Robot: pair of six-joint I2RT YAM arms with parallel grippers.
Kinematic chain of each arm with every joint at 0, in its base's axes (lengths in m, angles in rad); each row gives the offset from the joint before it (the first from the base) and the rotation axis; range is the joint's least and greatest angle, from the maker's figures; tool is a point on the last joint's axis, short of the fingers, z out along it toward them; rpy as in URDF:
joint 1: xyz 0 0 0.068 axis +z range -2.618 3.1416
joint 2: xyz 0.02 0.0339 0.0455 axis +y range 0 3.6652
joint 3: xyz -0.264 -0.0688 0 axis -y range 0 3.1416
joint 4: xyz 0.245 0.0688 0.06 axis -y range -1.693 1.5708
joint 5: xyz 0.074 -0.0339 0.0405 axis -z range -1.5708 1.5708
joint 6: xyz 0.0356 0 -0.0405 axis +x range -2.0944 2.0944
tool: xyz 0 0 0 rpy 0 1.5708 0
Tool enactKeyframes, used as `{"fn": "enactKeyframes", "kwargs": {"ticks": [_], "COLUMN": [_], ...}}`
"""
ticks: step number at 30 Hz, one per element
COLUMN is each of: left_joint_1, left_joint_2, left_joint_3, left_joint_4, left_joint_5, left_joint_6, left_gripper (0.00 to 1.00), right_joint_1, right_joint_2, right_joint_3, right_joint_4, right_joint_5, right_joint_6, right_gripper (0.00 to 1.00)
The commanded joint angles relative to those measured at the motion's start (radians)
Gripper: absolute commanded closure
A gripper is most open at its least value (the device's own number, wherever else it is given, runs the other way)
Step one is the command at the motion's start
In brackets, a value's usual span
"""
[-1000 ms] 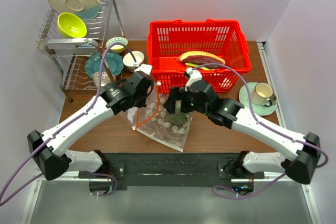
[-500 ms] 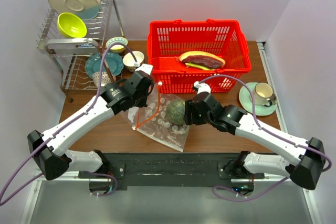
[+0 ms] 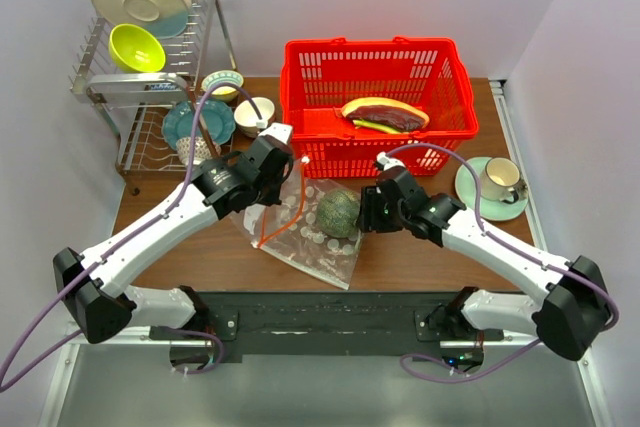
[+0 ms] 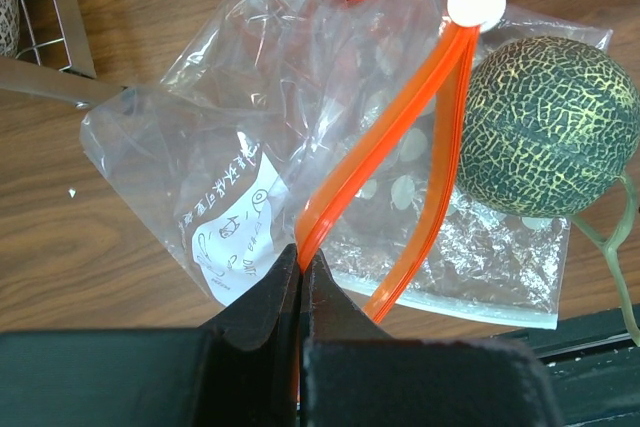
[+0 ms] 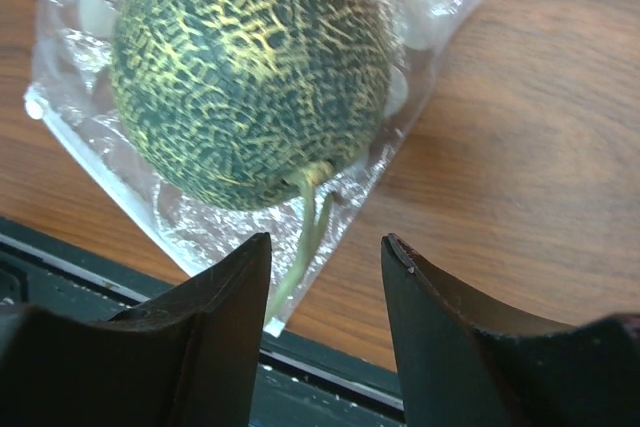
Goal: Place the food in the zip-top bag and seal the zipper
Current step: Pick up the fake fruit from the zipper food storage bag.
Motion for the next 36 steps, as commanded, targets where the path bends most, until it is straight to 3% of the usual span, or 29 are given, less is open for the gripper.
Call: {"fn": "enactKeyframes", "kwargs": {"ticks": [1, 14, 15, 18, 23, 36], "left_joint_1": [0.001, 0.003, 0.001, 0.001, 0.001, 0.001], "left_joint_2": [-0.024, -0.035, -0.035, -0.035, -0.035, -0.023], "left_joint_3": [-0.005, 0.013, 0.015, 0.018, 0.02, 0.072], "left_joint_4": [0.037, 0.02, 0.02, 0.017, 0.018, -0.012], "left_joint_5": [0.006, -0.002, -0.002, -0.003, 0.0, 0.023], "left_joint_6": [-0.005, -0.006, -0.006, -0.005, -0.003, -0.005], "left_gripper": [1.0, 1.0, 1.0, 1.0, 1.0, 1.0], "right_joint_1": [-0.009, -0.029, -0.028, -0.029, -0.028, -0.026], "right_joint_2": [0.025, 0.1, 0.102, 0.117, 0.07, -0.26], "right_joint_3": [-0.004, -0.045, -0.048, -0.03, -0.008, -0.011], "right_joint_4": [0.07, 0.142, 0.152, 0.163, 0.169, 0.254], "right_joint_5": [-0.075, -0.106, -0.109, -0.116, -0.164, -0.366], "right_joint_6": [-0.036, -0.04, -0.044, -0.064, -0.119, -0.17], "right_gripper": [0.5, 0.59, 0.64, 1.0, 1.0, 1.0]}}
